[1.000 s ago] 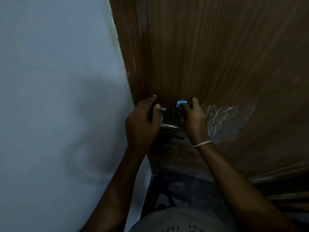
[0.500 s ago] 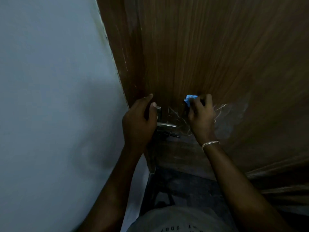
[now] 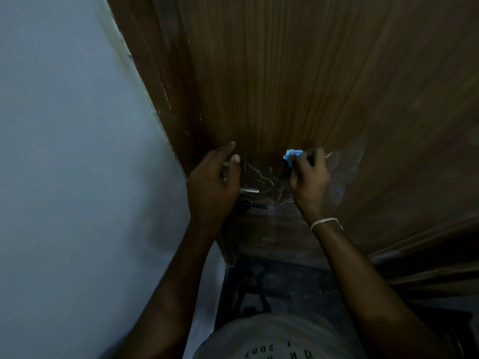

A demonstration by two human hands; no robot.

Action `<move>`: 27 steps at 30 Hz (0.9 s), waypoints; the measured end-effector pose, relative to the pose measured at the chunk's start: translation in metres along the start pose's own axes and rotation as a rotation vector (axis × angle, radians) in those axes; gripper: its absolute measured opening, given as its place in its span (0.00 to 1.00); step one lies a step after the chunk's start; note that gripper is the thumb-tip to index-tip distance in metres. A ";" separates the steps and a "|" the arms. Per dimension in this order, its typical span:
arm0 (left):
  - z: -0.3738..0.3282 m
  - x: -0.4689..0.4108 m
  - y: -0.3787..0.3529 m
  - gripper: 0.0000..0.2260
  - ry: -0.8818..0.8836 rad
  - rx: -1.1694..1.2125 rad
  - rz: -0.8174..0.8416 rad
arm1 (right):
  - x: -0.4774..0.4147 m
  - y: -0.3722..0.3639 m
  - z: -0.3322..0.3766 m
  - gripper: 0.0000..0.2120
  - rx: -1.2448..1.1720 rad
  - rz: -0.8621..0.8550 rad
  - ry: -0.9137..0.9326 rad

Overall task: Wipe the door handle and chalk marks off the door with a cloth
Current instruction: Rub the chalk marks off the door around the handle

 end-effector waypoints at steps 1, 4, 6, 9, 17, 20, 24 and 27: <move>-0.002 0.000 -0.002 0.15 -0.003 -0.003 0.004 | 0.008 0.001 -0.004 0.10 0.015 0.031 -0.004; -0.003 0.001 -0.003 0.14 -0.008 0.003 0.004 | 0.017 0.024 -0.034 0.11 0.001 -0.017 -0.102; -0.002 0.001 -0.004 0.14 -0.008 0.004 0.005 | 0.005 0.040 -0.043 0.10 -0.035 -0.140 -0.161; -0.004 0.002 -0.009 0.14 -0.012 0.012 0.011 | -0.011 0.041 -0.032 0.09 -0.044 -0.170 -0.137; -0.006 0.007 -0.013 0.13 -0.020 0.005 0.002 | 0.020 0.050 -0.059 0.11 0.004 -0.096 -0.240; -0.006 0.008 -0.013 0.13 -0.010 0.004 0.005 | -0.009 0.065 -0.050 0.10 -0.049 -0.264 -0.205; -0.013 0.007 -0.015 0.13 -0.028 0.006 0.008 | -0.010 0.047 -0.034 0.11 -0.007 -0.126 -0.100; -0.015 0.008 -0.015 0.13 -0.030 0.002 0.004 | 0.014 0.045 -0.051 0.11 0.013 -0.049 -0.127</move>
Point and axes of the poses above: each hand's wrist, its own x-axis away from the middle knuckle, its own y-axis out of the back of the hand, z = x × y, the point moved 4 cm from there along -x, towards the middle knuckle, and after that the axes turned 6 degrees about x, right-handed, at the moved point
